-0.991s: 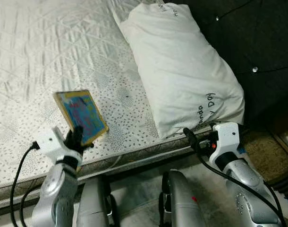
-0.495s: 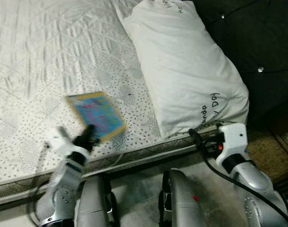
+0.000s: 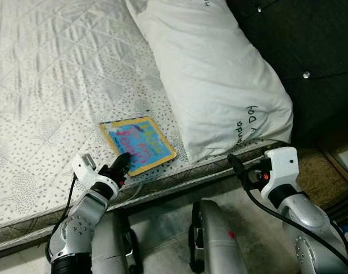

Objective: Clean up the room

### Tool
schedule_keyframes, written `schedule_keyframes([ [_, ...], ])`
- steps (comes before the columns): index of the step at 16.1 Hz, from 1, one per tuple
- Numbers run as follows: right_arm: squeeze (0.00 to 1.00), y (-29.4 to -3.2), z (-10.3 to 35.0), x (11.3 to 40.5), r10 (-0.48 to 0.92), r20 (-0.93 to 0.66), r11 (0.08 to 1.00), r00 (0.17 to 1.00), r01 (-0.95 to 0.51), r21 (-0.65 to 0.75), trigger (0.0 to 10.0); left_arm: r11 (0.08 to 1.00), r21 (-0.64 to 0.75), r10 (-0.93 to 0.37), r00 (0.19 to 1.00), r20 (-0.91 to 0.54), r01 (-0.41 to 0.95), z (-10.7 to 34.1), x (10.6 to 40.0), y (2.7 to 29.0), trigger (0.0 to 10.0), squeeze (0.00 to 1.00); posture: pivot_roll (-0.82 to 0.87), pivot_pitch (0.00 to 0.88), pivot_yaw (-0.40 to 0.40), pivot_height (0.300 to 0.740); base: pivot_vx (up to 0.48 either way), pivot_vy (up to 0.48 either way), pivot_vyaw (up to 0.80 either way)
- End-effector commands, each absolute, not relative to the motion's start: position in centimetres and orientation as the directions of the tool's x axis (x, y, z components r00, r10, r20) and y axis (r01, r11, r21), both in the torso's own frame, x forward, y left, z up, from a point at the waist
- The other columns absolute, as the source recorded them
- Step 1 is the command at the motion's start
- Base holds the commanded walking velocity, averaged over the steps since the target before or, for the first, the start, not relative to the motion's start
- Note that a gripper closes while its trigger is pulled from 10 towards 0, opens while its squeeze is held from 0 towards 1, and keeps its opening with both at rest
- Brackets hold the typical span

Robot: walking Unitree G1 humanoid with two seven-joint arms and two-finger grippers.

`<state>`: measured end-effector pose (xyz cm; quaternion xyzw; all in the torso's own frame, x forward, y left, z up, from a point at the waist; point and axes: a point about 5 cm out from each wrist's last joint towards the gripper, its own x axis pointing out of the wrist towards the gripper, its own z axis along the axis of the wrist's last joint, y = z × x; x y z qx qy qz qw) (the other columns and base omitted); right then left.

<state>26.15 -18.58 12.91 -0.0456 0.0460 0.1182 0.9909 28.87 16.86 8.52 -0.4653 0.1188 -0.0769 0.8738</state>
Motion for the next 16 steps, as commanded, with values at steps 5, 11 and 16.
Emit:
schedule_keyframes([
  [5, 0.00, -18.8, 12.9, 25.9, 0.207, -0.109, 0.972, 0.972, -0.217, -0.089, 10.0, 0.575, -0.817, -0.251, 0.941, -0.226, -0.042, 6.7, 28.4, 18.6, 10.0, 0.00, -0.28, 0.346, -0.039, 0.617, 0.000, 0.000, 0.00],
  [11, 0.00, -19.0, 12.9, 26.0, 0.202, -0.106, 0.973, 0.974, -0.212, -0.096, 10.0, 0.714, -0.697, -0.285, 0.882, -0.376, -0.066, 5.5, 28.5, 20.9, 10.0, 0.00, -0.28, 0.345, -0.041, 0.617, 0.000, 0.000, 0.00],
  [16, 0.00, -18.9, 13.0, 26.1, 0.198, -0.103, 0.973, 0.975, -0.208, -0.096, 10.0, 0.734, -0.676, -0.335, 0.900, -0.279, 0.065, 7.2, 30.2, 20.2, 10.0, 0.00, -0.28, 0.345, -0.040, 0.617, 0.000, 0.000, 0.00],
])
